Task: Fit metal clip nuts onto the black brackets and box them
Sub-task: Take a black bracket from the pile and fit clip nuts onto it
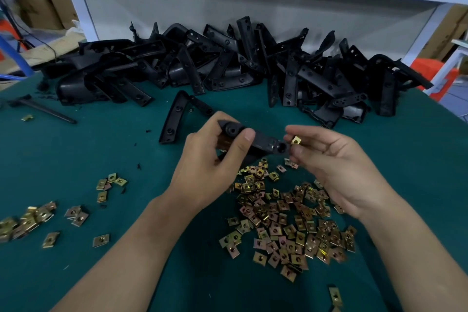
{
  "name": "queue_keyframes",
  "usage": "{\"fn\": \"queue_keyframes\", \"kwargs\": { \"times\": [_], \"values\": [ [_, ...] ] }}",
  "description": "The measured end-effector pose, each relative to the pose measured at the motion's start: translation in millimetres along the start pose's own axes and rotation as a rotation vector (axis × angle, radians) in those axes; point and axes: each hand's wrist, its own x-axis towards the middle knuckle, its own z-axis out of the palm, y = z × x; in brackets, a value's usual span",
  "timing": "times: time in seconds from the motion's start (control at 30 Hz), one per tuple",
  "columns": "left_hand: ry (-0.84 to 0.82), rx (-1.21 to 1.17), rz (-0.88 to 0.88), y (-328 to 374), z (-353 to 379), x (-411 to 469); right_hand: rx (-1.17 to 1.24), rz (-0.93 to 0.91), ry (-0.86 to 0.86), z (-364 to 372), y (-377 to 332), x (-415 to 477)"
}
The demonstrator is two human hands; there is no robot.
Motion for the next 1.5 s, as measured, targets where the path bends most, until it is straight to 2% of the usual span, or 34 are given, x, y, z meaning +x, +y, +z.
{"fn": "queue_keyframes", "kwargs": {
  "times": [0.2, 0.5, 0.97, 1.1, 1.27, 1.4, 1.5],
  "values": [
    [-0.107, -0.078, -0.023, 2.2, 0.7, -1.0, 0.184, 0.035, 0.024, 1.1, -7.7, -2.0],
    [-0.168, -0.115, -0.043, 2.9, 0.3, -0.3, 0.077, 0.015, -0.010, 14.2, -4.9, -4.7],
    [-0.053, -0.052, -0.067, 0.0, 4.7, 1.5, 0.055, 0.012, 0.091, 27.8, 1.4, -5.7],
    [-0.010, -0.038, -0.084, 0.6, 4.0, 1.7, 0.021, -0.029, 0.067, 30.6, 6.0, -7.1],
    [-0.003, -0.031, -0.073, 2.2, 4.6, 1.3, -0.146, -0.127, 0.046, 28.9, 8.0, -6.8],
    [0.034, -0.046, -0.121, -0.2, 2.3, 3.0, -0.246, -0.108, -0.027, 23.0, 7.3, -6.7],
    [0.092, -0.110, -0.147, -2.0, -3.4, 4.6, -0.355, -0.117, 0.121, 16.5, 6.9, -2.7]
  ]
}}
